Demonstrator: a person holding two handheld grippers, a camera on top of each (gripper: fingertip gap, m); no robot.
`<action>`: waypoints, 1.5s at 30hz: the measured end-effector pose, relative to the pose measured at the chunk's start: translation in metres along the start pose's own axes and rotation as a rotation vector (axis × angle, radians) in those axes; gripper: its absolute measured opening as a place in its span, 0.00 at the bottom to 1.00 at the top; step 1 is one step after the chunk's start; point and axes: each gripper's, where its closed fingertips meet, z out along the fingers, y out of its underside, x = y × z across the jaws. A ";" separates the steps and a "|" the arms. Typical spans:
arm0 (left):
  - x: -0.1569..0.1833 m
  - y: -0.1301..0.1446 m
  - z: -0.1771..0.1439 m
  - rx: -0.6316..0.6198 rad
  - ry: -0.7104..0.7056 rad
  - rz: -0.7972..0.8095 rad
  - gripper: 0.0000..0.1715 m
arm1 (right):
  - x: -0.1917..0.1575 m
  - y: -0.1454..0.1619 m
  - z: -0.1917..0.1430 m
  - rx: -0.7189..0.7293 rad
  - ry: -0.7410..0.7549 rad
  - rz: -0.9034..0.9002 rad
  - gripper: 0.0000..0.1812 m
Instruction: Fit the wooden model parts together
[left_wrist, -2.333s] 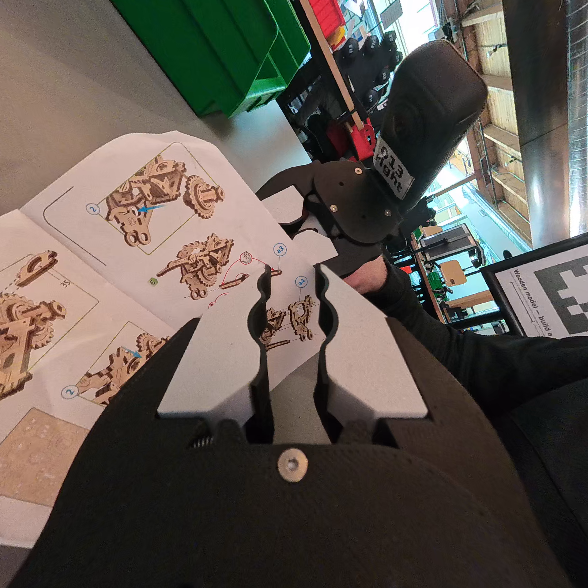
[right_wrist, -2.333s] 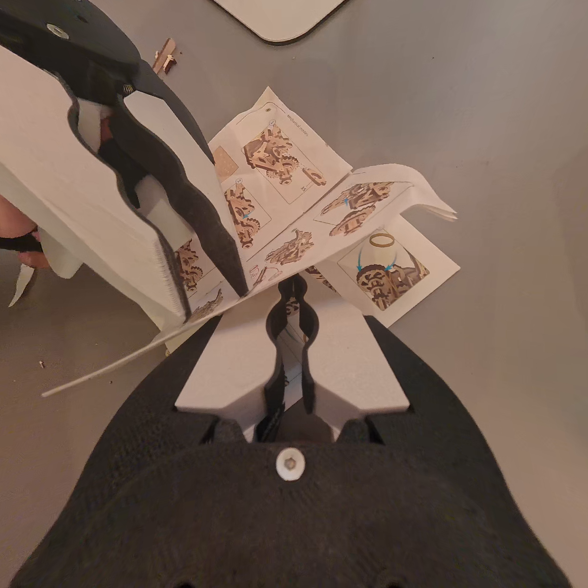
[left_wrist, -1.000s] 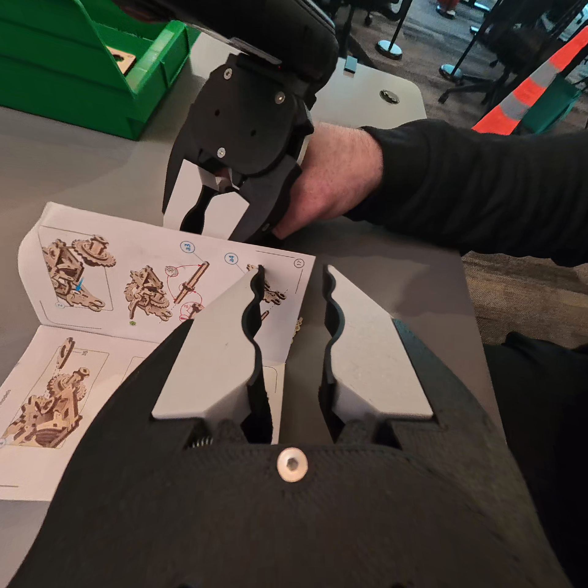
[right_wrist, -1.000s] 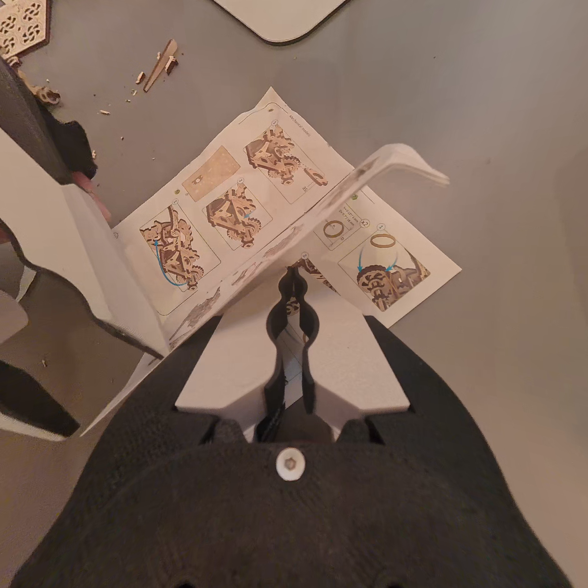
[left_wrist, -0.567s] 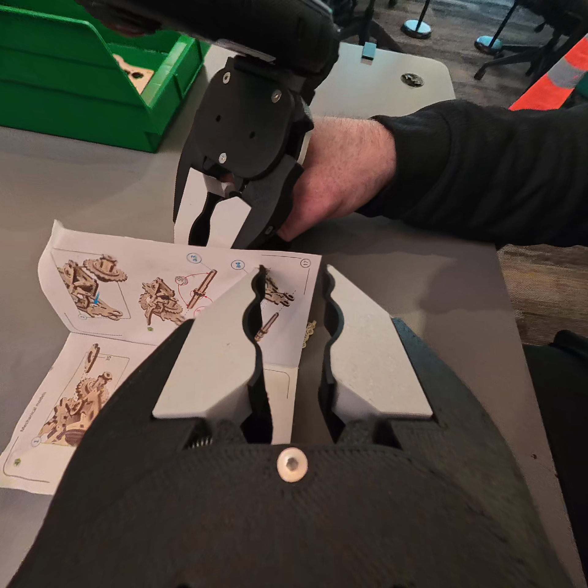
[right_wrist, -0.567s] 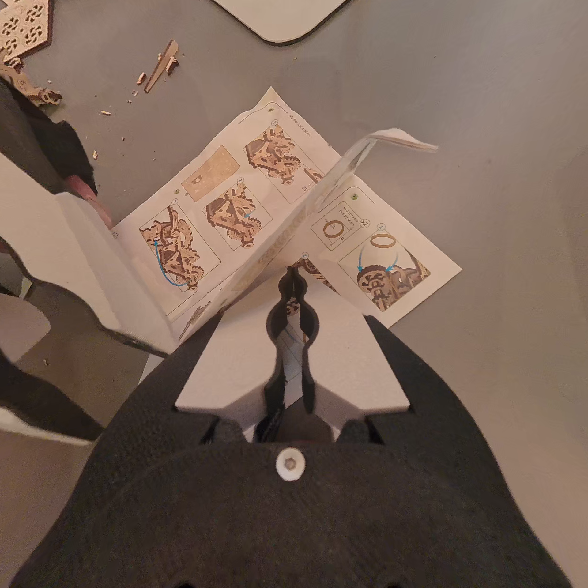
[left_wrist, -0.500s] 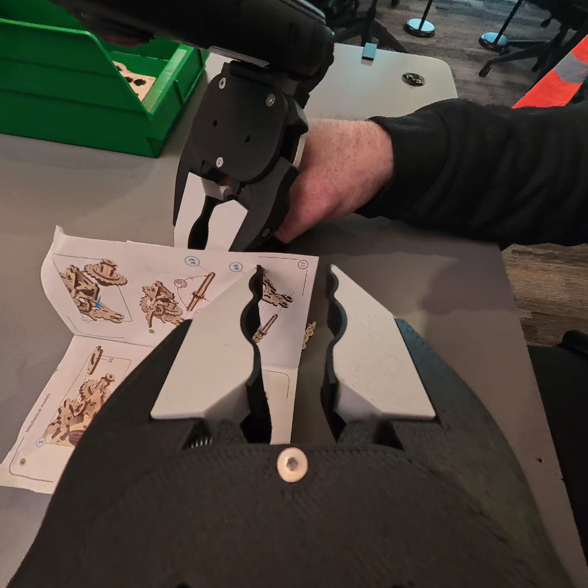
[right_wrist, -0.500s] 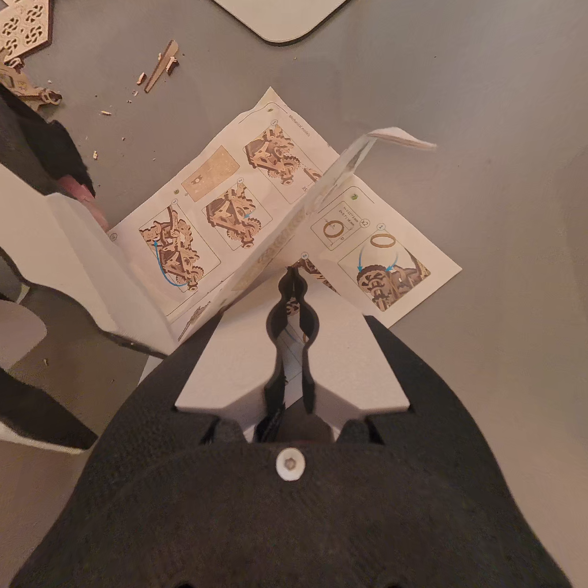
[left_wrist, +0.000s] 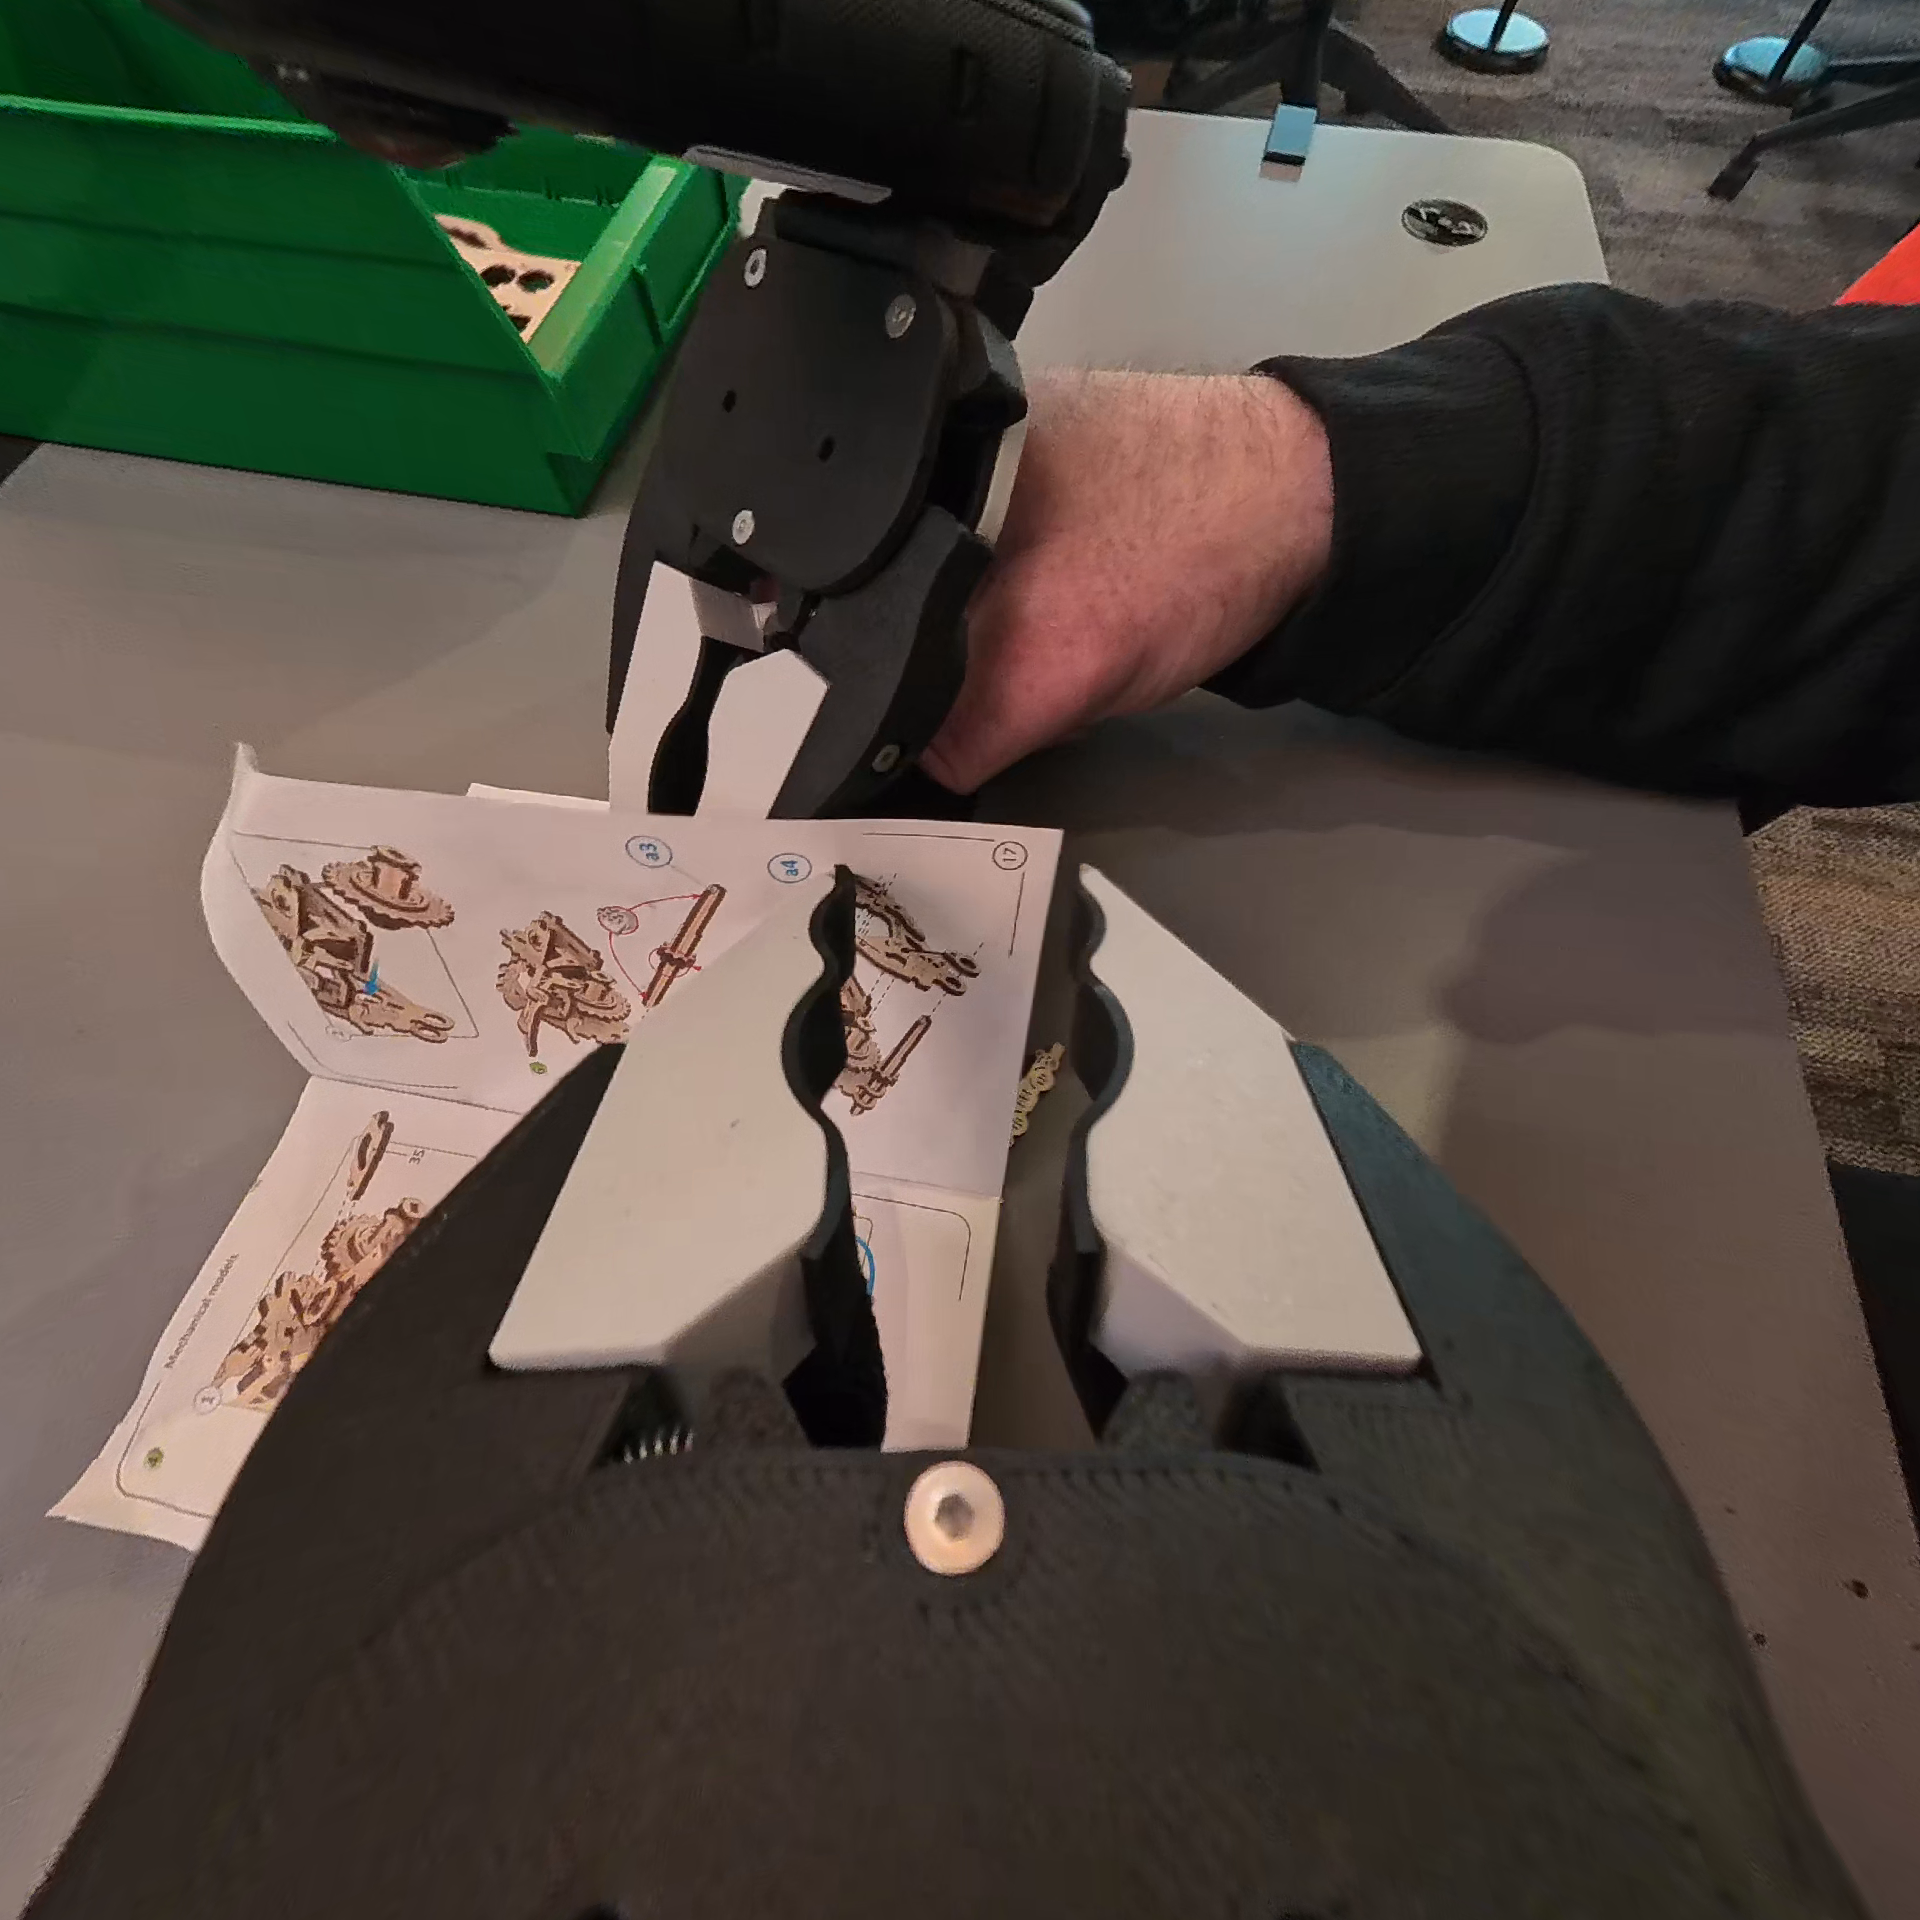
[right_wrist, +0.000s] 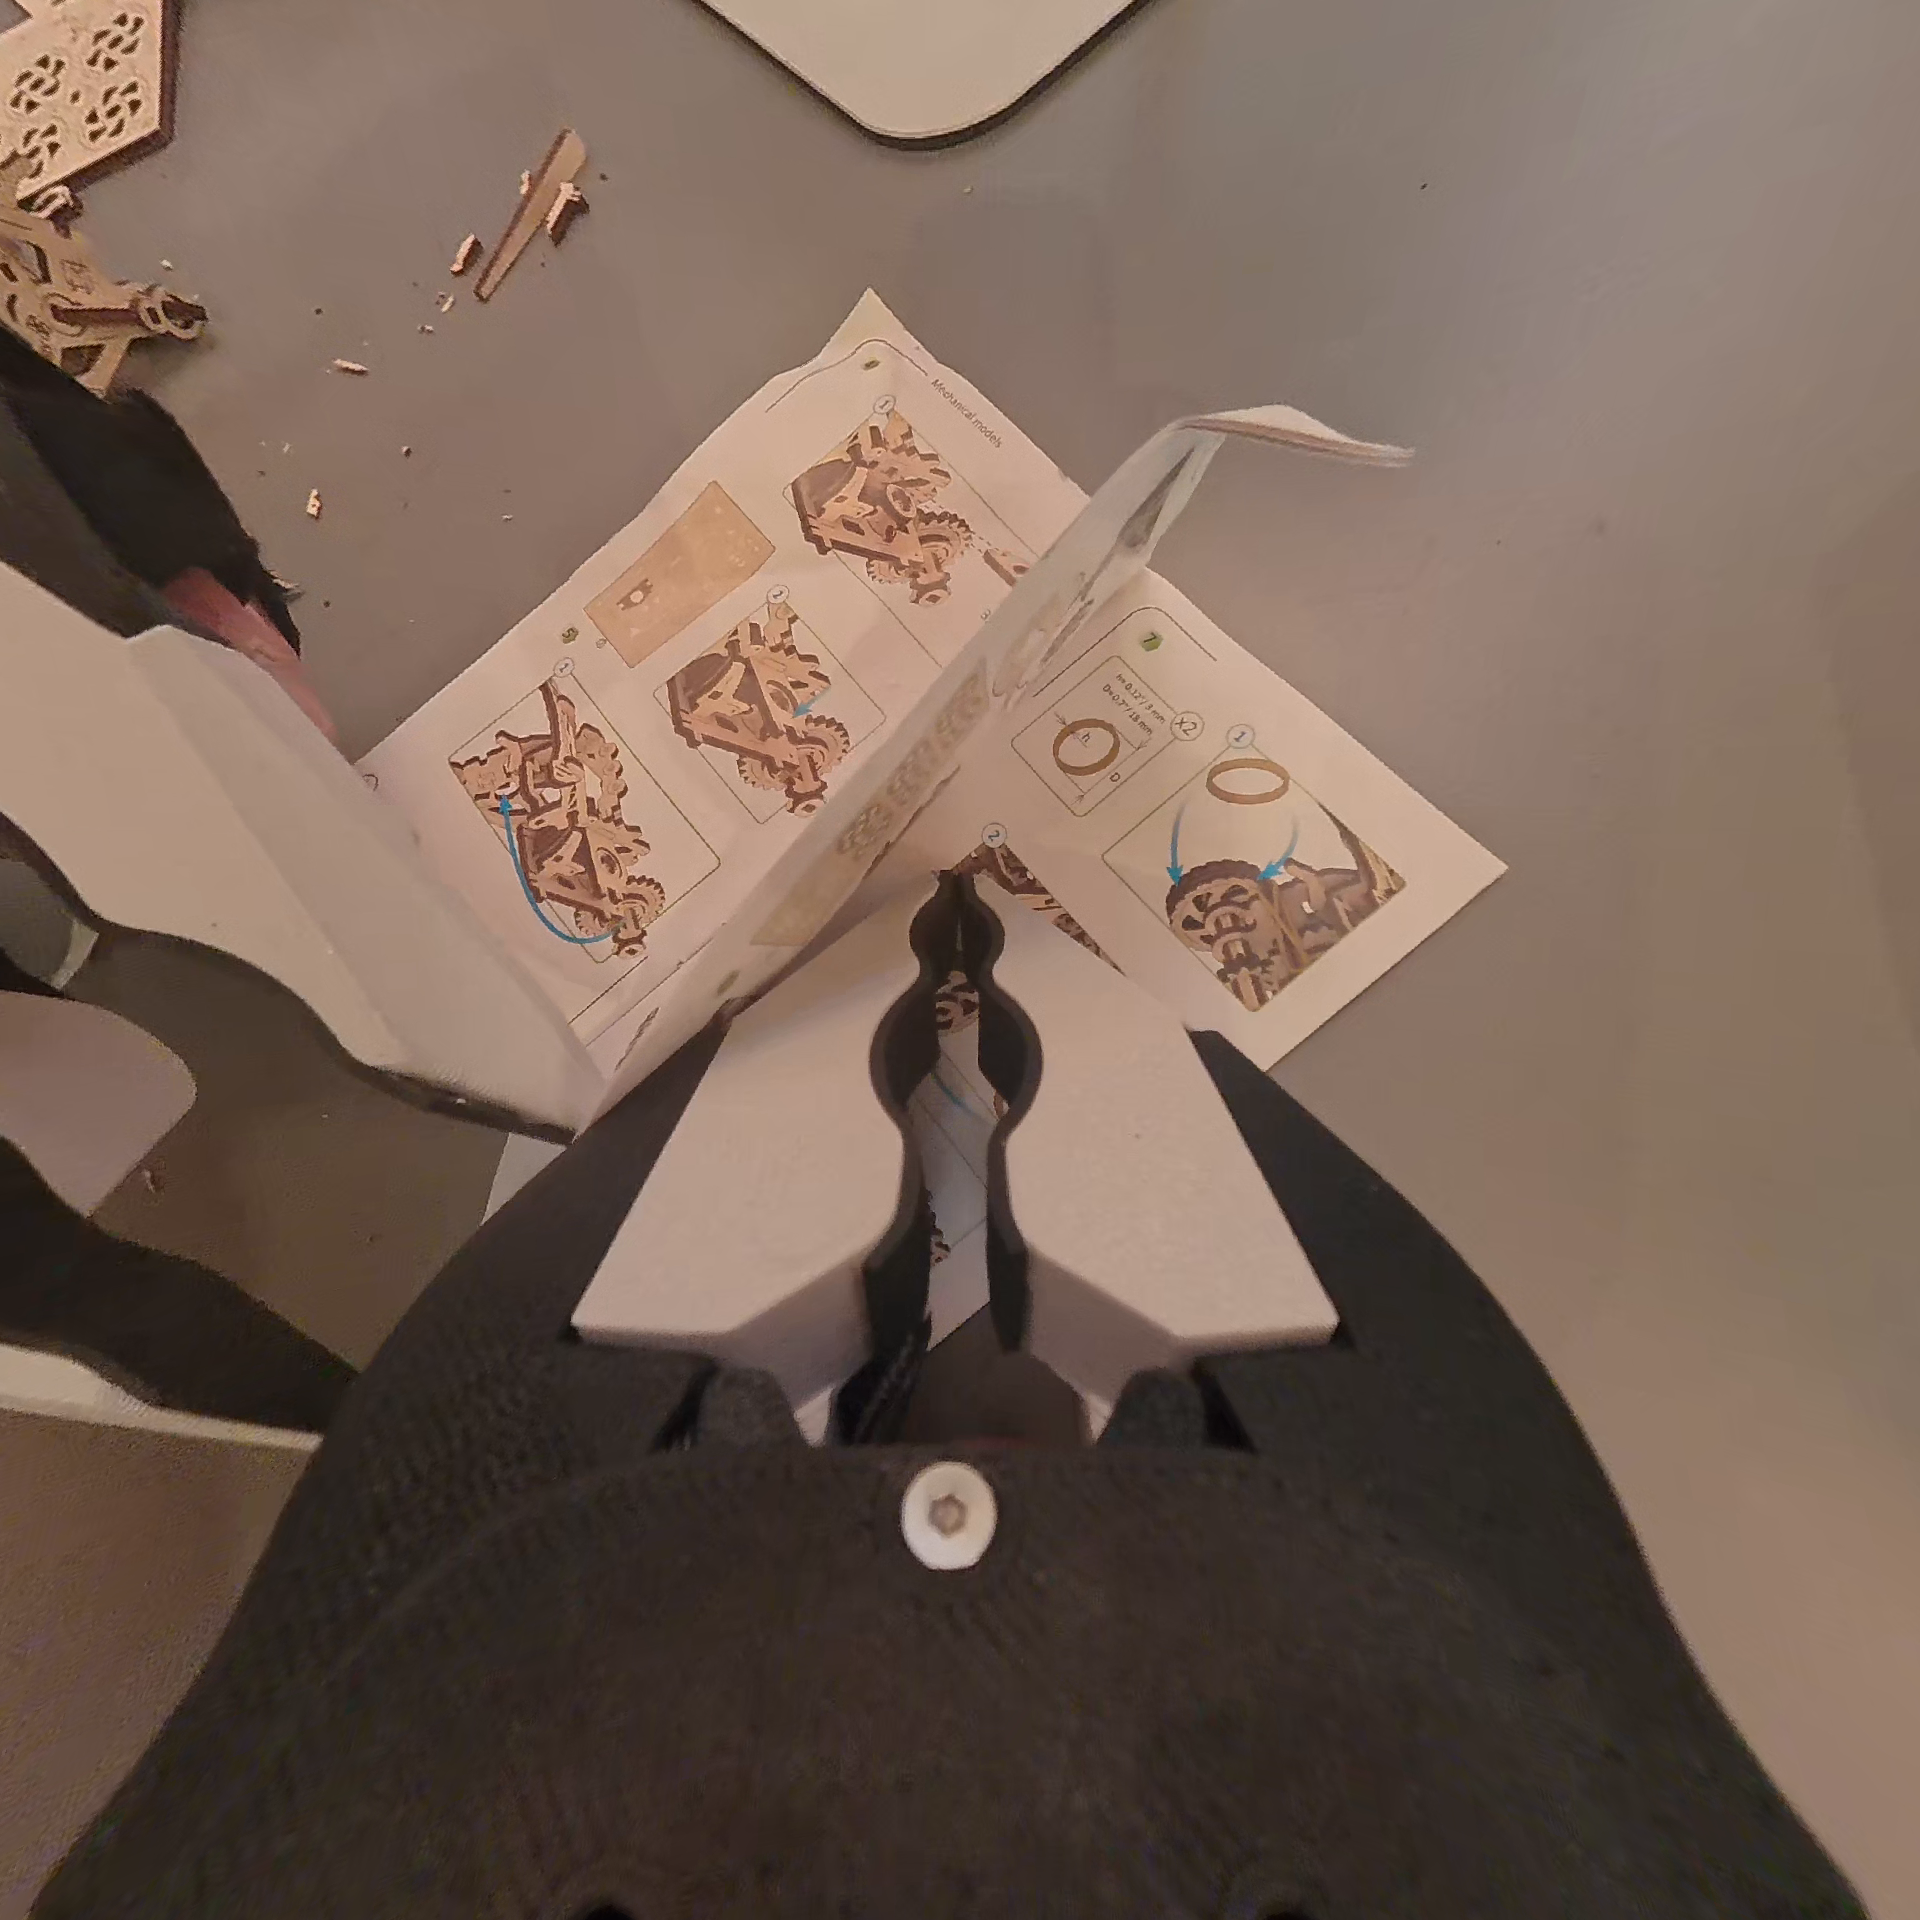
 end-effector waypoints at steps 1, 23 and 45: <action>-0.001 0.000 0.000 0.001 -0.001 -0.004 0.21 | 0.000 0.000 0.000 0.000 0.000 0.000 0.00; 0.005 -0.001 0.000 0.050 0.096 -0.084 0.13 | -0.001 0.000 0.000 0.000 -0.005 -0.001 0.00; 0.002 -0.005 -0.004 0.044 0.093 -0.026 0.17 | -0.001 0.001 0.000 -0.001 -0.010 -0.001 0.00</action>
